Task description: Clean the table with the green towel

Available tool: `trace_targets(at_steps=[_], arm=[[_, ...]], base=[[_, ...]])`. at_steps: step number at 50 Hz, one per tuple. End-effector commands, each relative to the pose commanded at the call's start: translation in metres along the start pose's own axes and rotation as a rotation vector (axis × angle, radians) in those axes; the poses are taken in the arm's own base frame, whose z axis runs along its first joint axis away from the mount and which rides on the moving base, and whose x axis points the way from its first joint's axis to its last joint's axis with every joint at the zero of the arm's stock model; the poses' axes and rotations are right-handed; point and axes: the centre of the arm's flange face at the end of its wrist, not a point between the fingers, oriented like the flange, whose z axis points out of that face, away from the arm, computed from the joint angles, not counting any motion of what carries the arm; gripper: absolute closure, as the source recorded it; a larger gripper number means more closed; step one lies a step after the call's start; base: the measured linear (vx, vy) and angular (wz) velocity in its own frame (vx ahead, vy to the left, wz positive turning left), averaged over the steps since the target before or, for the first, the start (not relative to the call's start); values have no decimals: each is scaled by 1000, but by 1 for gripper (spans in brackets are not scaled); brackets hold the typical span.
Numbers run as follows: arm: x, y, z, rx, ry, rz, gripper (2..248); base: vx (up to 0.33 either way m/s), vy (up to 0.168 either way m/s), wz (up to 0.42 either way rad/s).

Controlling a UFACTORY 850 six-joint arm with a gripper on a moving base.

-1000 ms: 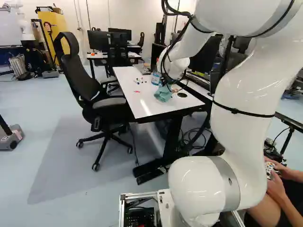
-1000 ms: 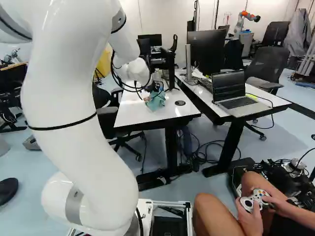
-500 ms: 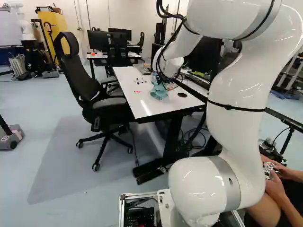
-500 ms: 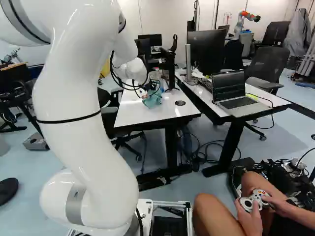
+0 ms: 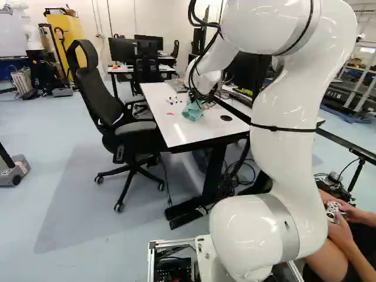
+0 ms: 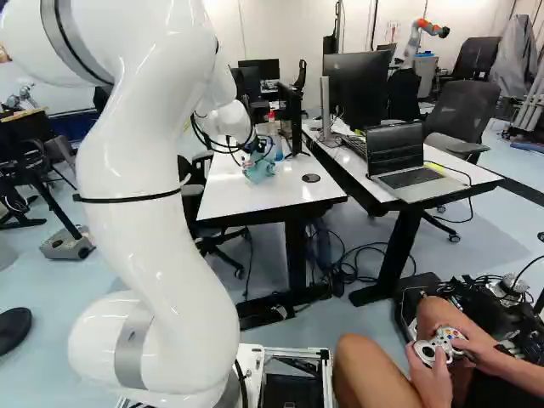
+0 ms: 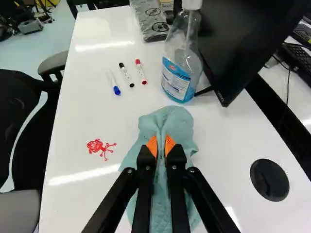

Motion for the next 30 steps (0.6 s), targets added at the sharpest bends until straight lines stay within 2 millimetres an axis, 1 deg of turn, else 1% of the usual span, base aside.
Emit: trace_targets(at_steps=[30], arm=[[23,-35,38,40,-13,-34,211]], base=[[0,0,0]])
